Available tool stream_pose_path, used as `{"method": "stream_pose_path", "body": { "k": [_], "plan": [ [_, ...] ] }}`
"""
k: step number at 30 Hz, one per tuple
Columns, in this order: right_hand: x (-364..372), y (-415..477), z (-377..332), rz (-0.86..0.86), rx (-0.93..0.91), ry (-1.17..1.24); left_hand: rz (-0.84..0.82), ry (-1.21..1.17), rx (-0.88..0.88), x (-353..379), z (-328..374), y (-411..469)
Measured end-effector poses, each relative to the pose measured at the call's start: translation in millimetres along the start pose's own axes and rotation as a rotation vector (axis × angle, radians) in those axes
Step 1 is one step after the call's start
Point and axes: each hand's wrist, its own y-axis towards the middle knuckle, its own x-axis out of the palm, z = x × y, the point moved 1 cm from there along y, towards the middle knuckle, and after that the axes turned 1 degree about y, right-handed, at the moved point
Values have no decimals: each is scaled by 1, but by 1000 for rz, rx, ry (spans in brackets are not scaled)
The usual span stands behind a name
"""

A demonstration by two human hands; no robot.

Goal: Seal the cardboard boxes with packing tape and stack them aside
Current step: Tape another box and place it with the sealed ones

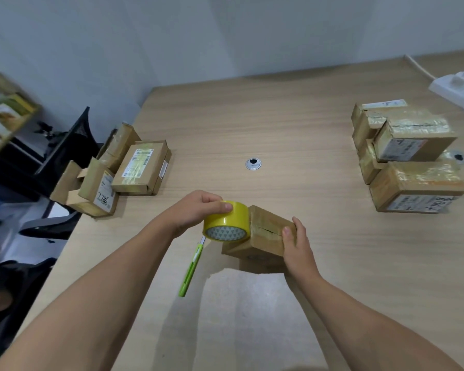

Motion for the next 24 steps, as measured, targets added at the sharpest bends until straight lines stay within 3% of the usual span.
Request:
{"method": "stream_pose_path", "body": {
  "k": [4,14,20,24],
  "plan": [
    [2,4,2,10,-2,-53,-3,2,21,6,8,7],
    [9,16,19,-20,46,-623,-101,174,62,33,44,24],
    [16,-1,23,-157,-83,-281,-83,264,82,54,45,34],
    [0,-7,0,-371,-286,-320,-73,269,79,52,44,38]
  ]
}}
